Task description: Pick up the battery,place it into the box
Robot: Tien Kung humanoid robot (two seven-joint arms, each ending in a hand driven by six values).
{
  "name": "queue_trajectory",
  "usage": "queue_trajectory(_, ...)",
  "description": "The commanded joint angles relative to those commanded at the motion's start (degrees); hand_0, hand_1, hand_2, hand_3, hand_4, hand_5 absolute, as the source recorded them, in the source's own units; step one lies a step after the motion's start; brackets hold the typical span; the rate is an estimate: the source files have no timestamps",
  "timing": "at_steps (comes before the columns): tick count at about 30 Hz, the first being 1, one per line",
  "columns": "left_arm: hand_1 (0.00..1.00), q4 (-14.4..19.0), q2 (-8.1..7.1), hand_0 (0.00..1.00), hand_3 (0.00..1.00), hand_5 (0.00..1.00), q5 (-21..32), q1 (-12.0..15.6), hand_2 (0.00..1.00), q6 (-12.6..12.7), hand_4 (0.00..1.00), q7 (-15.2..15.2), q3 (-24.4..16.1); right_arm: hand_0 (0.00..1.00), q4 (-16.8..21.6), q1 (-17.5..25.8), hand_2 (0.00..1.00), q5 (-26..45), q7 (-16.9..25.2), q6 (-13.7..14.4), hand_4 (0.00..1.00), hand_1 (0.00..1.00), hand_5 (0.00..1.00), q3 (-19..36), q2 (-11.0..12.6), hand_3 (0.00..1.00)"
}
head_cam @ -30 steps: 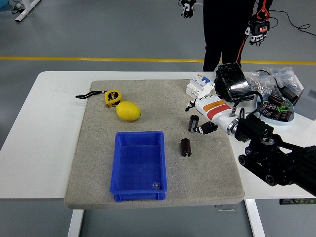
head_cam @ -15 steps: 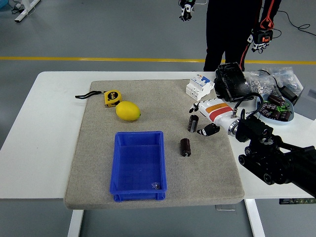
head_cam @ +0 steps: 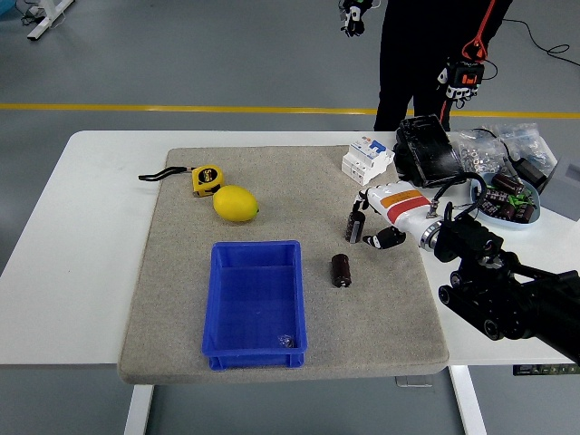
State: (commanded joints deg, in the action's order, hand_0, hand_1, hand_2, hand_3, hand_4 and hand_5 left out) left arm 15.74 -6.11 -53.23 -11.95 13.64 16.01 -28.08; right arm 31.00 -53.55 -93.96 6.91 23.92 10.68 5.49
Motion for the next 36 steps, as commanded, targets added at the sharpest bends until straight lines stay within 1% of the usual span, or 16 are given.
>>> queue_trajectory(8,0.585,-0.01,0.05,0.572,0.58,0.593,-0.28,-0.14,0.631,-0.04,0.629,0.04,-0.17,0.466,-0.07,-0.06,0.542,0.56,-0.02,-0.09,0.79,0.476,0.136,-0.01,-0.43,0.555)
queue_trajectory(10,0.585,0.01,0.06,0.572,0.58,0.593,-0.34,-0.17,0.631,-0.03,0.629,0.04,-0.17,0.466,-0.14,-0.13,0.542,0.69,-0.25,-0.43,0.79,0.476,0.136,-0.04,-0.51,0.555)
queue_trajectory(11,0.588,0.01,0.06,0.573,0.58,0.591,-0.33,-0.18,0.632,-0.02,0.628,0.05,-0.17,0.466,-0.18,-0.16,0.564,0.78,-0.32,-0.58,0.81,0.493,0.132,-0.06,-0.54,0.585)
queue_trajectory(16,0.588,0.0,0.08,0.573,0.58,0.591,-0.39,-0.24,0.632,0.02,0.628,0.02,-0.17,0.466,-0.36,-0.37,0.564,1.12,-0.51,-1.26,0.81,0.493,0.132,-0.04,-0.55,0.585)
queue_trajectory(17,0.587,0.0,0.07,0.572,0.58,0.591,-0.38,-0.25,0.632,0.02,0.628,0.01,-0.18,0.486,-0.37,-0.42,0.605,1.17,-0.54,-1.39,0.832,0.527,0.159,-0.02,-0.54,0.619)
queue_trajectory(22,0.587,-0.02,0.03,0.572,0.58,0.591,-0.47,-0.27,0.632,0.03,0.628,-0.01,-0.26,0.486,-0.36,-0.67,0.605,1.28,-0.67,-2.19,0.832,0.527,0.159,0.25,-0.53,0.619)
queue_trajectory(23,0.588,-0.03,0.02,0.564,0.58,0.591,-0.56,-0.26,0.632,0.01,0.628,0.0,-0.34,0.502,-0.35,-0.7,0.68,1.33,-0.67,-2.35,0.889,0.569,0.208,0.27,-0.57,0.687)
queue_trajectory(34,0.586,-0.02,0.0,0.566,0.58,0.591,-0.89,-0.27,0.632,-0.07,0.628,0.05,-0.51,0.503,-0.2,-1.05,0.687,1.46,-0.77,-2.72,0.899,0.583,0.209,0.31,-0.92,0.699)
queue_trajectory(35,0.583,-0.02,0.0,0.563,0.581,0.591,-0.94,-0.27,0.628,-0.07,0.628,0.06,-0.55,0.496,-0.15,-1.09,0.687,1.44,-0.78,-2.69,0.877,0.56,0.201,0.32,-0.96,0.662)
queue_trajectory(36,0.583,-0.02,0.0,0.563,0.581,0.591,-1.01,-0.28,0.628,-0.09,0.628,0.08,-0.59,0.496,-0.08,-1.12,0.687,1.43,-0.75,-2.53,0.877,0.56,0.201,0.35,-1.0,0.662)
